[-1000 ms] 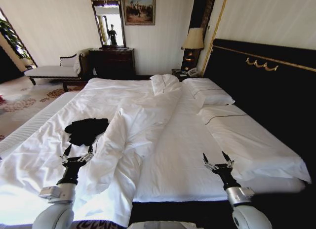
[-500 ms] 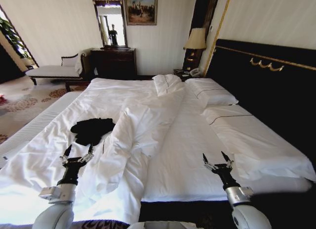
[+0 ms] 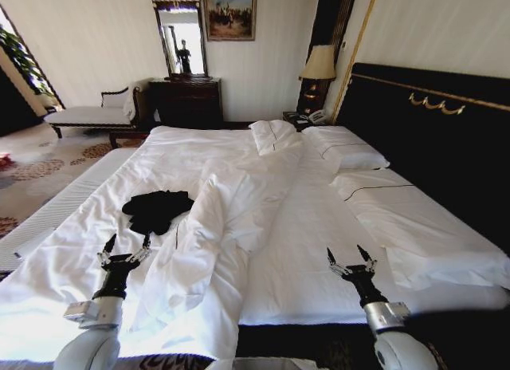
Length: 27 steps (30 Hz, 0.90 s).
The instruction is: Fold the clothes on the bed.
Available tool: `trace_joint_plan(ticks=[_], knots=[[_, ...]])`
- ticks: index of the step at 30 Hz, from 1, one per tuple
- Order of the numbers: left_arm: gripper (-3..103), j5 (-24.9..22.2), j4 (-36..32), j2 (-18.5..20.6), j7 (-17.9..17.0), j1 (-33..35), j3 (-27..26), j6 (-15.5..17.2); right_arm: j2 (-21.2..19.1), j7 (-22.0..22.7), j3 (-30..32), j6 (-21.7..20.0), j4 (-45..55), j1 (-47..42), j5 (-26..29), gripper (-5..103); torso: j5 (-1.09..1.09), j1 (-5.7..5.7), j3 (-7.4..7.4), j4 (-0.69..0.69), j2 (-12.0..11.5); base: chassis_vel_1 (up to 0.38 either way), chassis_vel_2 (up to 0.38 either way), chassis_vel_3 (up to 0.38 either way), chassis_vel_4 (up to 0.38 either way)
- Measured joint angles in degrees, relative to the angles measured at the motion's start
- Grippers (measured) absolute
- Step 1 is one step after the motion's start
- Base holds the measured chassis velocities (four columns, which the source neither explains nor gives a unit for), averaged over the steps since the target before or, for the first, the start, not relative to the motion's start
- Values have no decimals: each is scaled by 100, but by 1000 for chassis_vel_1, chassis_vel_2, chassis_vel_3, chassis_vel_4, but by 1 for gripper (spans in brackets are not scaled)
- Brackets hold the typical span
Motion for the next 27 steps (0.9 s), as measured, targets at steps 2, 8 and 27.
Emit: trace_joint_plan(ticks=[2, 8, 27], knots=[[100, 4, -2, -4, 1, 0, 3, 2, 13, 6, 0, 0, 1, -2, -4, 100, 0, 0, 0, 0, 0, 99, 105, -104, -87], [100, 5, -5, -6, 2, 7, -2, 2, 17, 22, -6, 0, -10, 5, -6, 100, 0, 0, 0, 0, 0, 92, 85, -91, -81], [100, 1, 11, -49, 25, 94, -32, -29, 48, 9, -7, -1, 34, -38, -26, 100, 0, 0, 0, 0, 0, 84, 79, -78, -74]])
